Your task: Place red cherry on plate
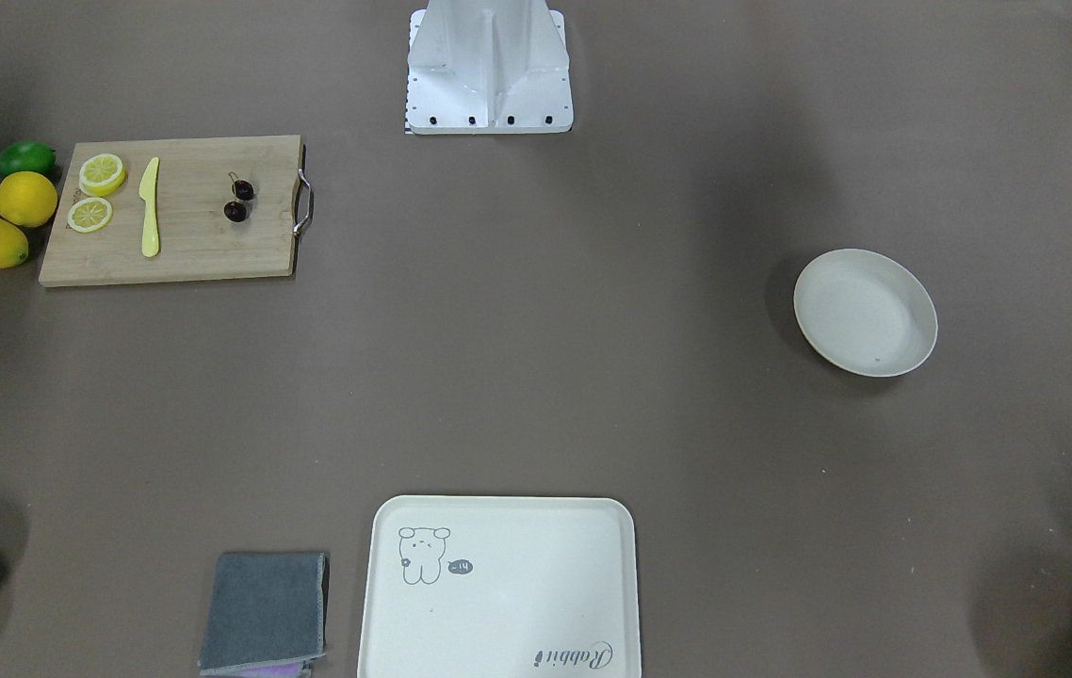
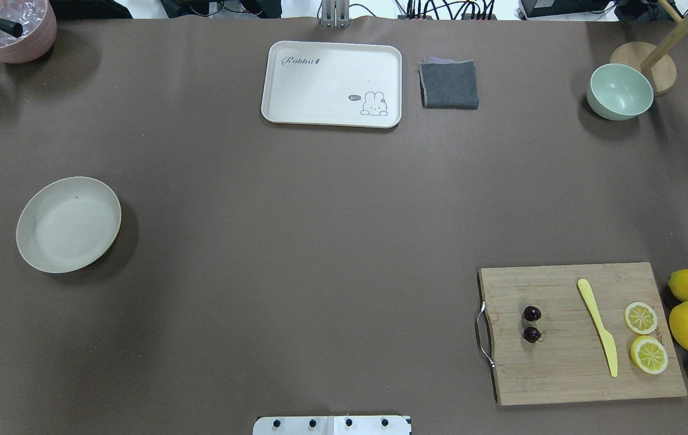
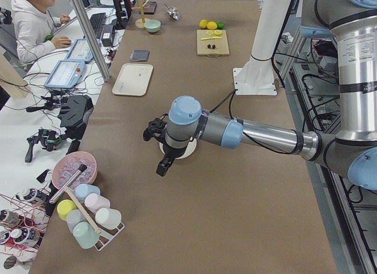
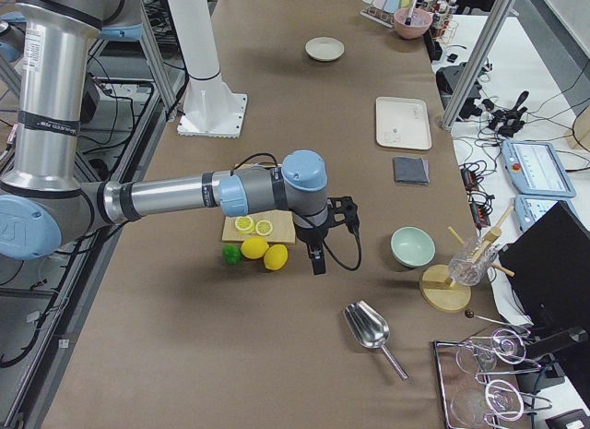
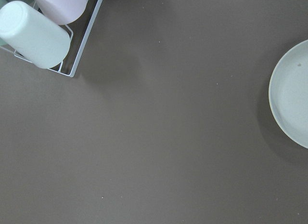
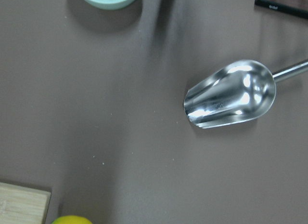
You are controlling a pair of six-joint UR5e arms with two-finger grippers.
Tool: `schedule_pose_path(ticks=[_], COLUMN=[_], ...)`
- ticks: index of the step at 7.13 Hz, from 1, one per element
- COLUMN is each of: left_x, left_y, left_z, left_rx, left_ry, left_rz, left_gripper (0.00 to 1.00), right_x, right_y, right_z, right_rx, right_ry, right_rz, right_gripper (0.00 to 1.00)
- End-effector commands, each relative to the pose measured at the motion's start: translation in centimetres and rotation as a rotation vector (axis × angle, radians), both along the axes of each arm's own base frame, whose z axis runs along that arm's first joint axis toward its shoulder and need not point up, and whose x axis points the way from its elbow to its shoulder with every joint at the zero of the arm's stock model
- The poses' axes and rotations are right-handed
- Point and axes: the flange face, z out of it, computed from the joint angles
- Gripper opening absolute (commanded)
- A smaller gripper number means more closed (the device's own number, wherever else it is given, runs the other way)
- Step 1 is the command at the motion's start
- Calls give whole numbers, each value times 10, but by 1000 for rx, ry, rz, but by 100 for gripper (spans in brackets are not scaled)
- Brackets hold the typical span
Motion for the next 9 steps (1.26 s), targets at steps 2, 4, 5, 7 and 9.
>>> schedule_pose_path(ticks=[2, 4, 5, 7, 9], left_x=[-1, 1, 2, 6, 57], left_y=[-42, -40, -40, -40, -43], left_z=[5, 2, 3, -1, 9], left_rx=[45, 90, 90, 23, -98], left_ry=[37, 94, 96, 130, 165], left_rz=[-69, -55, -57, -116, -91], left_gripper=[98, 98, 98, 98, 98], right_x=[16, 25, 22, 20, -47], right_y=[1, 10, 10, 9, -1], right_z=[-2, 4, 12, 5, -9], right_rx=[66, 70, 54, 60, -80], right_ry=[-14, -25, -53, -74, -139], right_rz=[38, 54, 44, 59, 126], right_gripper=[100, 100, 100, 100, 100])
